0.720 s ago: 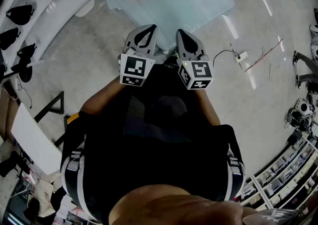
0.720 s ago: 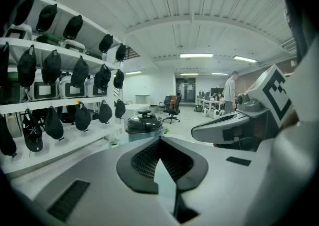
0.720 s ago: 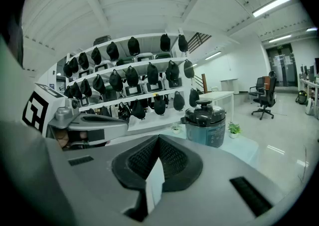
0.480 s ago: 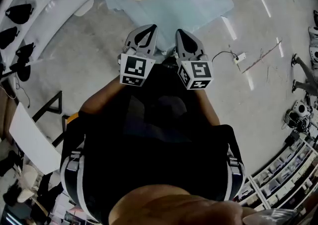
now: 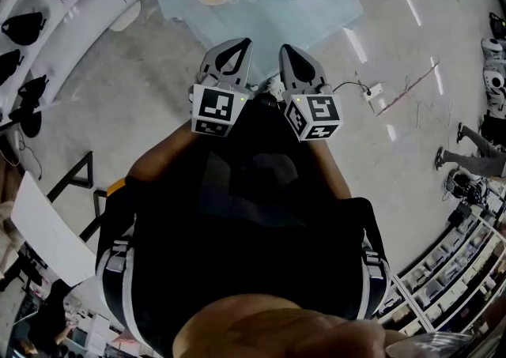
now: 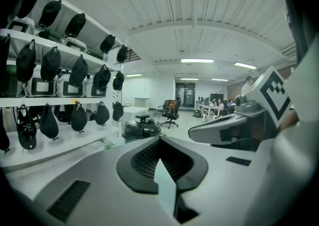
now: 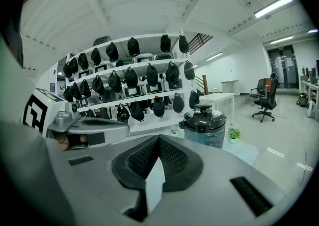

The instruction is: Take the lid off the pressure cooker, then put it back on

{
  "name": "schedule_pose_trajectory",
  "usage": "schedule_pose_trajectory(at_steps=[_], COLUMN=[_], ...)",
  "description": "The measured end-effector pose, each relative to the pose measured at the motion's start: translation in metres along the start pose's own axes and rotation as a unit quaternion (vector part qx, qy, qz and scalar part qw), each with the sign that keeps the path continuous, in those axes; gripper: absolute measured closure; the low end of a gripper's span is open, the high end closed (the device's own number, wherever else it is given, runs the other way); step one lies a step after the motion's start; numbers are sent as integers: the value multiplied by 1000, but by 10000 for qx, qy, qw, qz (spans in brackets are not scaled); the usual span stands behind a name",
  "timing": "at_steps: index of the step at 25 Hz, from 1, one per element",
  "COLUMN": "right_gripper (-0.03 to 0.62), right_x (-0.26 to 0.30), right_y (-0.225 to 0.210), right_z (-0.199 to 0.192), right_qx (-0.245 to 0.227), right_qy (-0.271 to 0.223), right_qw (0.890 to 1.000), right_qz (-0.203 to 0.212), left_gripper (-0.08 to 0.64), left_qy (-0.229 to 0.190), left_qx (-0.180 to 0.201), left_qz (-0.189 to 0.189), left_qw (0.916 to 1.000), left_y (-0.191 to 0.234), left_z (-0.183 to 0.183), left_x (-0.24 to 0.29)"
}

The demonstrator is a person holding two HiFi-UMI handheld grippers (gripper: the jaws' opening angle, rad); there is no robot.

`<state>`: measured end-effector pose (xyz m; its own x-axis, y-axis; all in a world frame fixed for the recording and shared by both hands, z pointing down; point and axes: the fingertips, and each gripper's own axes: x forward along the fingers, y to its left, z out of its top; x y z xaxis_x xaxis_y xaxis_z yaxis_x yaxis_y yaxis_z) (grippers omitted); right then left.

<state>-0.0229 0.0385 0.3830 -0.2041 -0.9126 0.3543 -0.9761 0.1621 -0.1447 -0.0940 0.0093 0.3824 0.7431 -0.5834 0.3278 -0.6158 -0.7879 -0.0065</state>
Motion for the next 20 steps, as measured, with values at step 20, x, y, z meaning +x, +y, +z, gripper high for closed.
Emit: schedule_pose_trajectory(at_steps=[20], right_gripper=[574], right_x=[44], right_y=[-68], right_z=[42], right_qx=[-463], right_qy=[-308], right_qw=[9984], right_qz=[-82], left_gripper=[552], left_qy=[-292], left_qx=[-172], left_qz=[143], left_qw=[9993], left_y=[29], left_z=[20], left_x=[49])
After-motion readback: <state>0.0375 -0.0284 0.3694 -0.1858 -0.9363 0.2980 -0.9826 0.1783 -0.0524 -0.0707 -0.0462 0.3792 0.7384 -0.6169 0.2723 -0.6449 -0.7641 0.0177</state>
